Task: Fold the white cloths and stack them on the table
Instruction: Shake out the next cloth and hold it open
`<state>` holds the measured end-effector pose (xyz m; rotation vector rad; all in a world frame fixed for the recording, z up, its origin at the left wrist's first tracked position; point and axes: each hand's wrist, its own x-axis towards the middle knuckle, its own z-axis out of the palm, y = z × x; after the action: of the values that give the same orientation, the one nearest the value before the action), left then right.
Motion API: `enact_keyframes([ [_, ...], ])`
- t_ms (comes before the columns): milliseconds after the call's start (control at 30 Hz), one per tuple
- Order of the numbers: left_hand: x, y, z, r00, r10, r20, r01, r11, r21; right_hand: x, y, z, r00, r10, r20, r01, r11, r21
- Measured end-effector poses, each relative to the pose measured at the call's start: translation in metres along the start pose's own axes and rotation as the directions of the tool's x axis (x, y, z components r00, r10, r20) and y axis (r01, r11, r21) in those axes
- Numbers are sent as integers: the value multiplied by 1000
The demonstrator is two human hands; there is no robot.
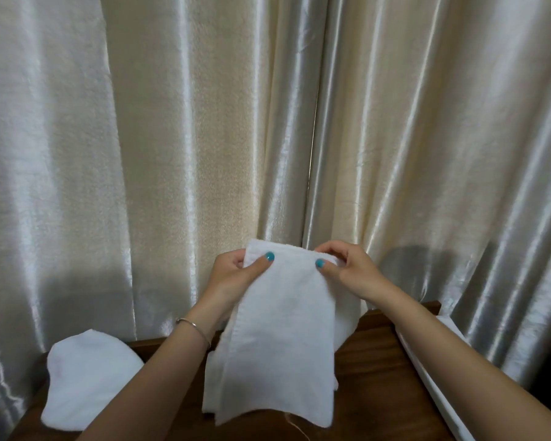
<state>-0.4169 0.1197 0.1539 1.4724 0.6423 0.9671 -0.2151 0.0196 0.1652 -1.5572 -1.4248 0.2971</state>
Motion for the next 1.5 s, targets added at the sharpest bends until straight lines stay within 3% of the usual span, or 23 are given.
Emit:
enact_keyframes([
  [100, 3, 0, 18, 999, 49, -7, -49, 998, 45, -2, -7, 24, 969, -200, -146, 190, 979, -80],
  [167, 2, -4, 26, 999, 39, 33, -38, 999, -19, -1, -13, 39, 930, -282, -234, 259, 958, -125],
  [300, 0, -9, 24, 993, -26, 113, 49, 977, -209, 3, -17, 53, 938, -211, -275, 200, 977, -70],
  [500, -4, -5, 15, 967, -95, 235, 175, 921, -347, 2, -22, 56, 962, -173, -209, 165, 985, -55],
  [633, -3, -5, 15, 968, -103, 229, 200, 868, -455, 5, -24, 51, 965, -182, -188, 178, 983, -37],
  [867, -5, -2, 20, 964, -46, 263, 119, 956, -270, 5, -26, 44, 969, -107, -222, 80, 989, -127],
  [1133, -4, -8, 29, 953, -33, 301, 164, 891, -424, 6, -28, 40, 951, -125, -284, 85, 985, -148],
  [1333, -6, -8, 32, 976, 48, 214, 24, 946, -322, 4, -30, 47, 932, -63, -357, 86, 995, 50],
  [1500, -2, -9, 24, 992, -24, 122, 66, 931, -358, 0, -36, 44, 974, -144, -174, 123, 984, -126],
])
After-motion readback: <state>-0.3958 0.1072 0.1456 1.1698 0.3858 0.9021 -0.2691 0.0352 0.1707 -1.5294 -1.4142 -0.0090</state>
